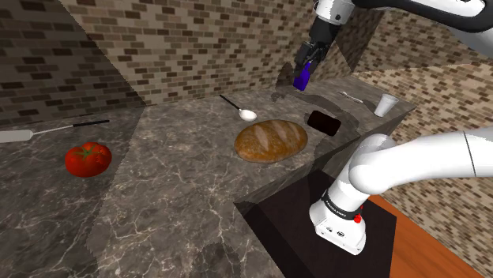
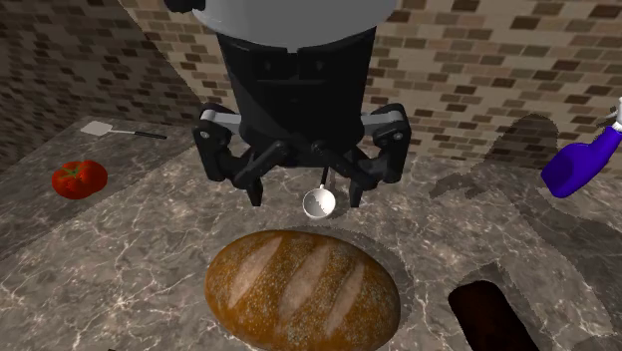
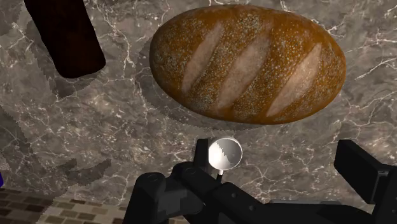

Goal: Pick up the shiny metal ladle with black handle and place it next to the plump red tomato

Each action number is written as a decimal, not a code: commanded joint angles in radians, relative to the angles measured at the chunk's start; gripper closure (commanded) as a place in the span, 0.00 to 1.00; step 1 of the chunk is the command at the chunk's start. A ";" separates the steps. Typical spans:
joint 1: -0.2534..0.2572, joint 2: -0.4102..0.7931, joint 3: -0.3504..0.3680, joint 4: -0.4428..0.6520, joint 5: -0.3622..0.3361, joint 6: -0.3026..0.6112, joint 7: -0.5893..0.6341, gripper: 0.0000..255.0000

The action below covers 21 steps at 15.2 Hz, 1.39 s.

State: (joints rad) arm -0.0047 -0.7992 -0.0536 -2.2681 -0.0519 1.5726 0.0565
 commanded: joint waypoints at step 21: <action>-0.004 0.614 -0.098 0.055 0.082 0.571 -0.013 0.00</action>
State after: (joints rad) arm -0.0092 -0.2229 -0.1462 -2.2239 0.0206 2.1156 0.0474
